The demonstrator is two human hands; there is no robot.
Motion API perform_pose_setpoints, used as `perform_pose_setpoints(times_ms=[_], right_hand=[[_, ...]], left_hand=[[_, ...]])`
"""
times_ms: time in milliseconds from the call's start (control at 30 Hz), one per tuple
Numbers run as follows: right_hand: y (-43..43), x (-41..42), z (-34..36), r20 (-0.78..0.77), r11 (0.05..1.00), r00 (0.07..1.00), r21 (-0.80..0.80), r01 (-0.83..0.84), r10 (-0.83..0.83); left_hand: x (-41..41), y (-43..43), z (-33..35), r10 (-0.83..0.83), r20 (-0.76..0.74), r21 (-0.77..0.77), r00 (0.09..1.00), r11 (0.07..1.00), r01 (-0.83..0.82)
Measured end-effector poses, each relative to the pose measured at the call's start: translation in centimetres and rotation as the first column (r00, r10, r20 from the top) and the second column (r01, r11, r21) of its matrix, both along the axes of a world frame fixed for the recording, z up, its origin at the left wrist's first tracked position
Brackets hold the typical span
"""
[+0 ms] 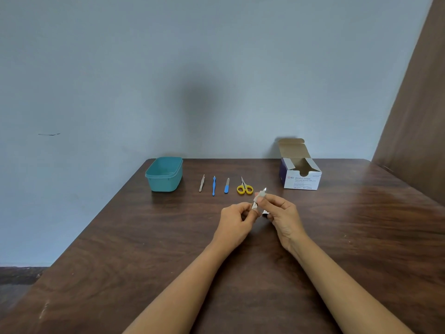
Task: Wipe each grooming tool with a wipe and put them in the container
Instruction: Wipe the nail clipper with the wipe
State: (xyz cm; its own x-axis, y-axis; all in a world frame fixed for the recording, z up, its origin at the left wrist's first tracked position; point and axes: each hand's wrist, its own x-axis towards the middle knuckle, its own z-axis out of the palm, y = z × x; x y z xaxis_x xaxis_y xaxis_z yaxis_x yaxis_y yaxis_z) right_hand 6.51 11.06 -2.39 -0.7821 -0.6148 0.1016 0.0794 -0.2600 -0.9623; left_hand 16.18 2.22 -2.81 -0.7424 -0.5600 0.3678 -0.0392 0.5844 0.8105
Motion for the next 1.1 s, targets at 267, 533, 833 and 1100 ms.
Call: perform_pose_setpoints(times_ms=[267,533,833,1100], right_hand=[[-0.5,0.3,-1.0,-0.079,0.992,0.995,-0.118,0.054,-0.063],[-0.5,-0.1,-1.5,-0.143,0.996,0.989,-0.089,0.026,-0.038],[-0.6,0.2,-1.2,-0.230,0.992,0.969,-0.101,0.072,-0.094],[-0.3,-1.0,-1.4,-0.560,0.975,0.814,0.041,0.216,-0.157]], left_hand=[[0.1,0.3,0.1,0.015,0.014,-0.012,1.000,1.000,-0.015],[0.1,0.6,-0.3,0.017,0.013,-0.032,1.000,0.999,-0.017],[-0.1,0.1,-0.6,0.054,0.022,-0.059,0.998,0.997,-0.052],[-0.2,0.1,-0.4,0.034,0.006,-0.107,0.999,0.994,-0.033]])
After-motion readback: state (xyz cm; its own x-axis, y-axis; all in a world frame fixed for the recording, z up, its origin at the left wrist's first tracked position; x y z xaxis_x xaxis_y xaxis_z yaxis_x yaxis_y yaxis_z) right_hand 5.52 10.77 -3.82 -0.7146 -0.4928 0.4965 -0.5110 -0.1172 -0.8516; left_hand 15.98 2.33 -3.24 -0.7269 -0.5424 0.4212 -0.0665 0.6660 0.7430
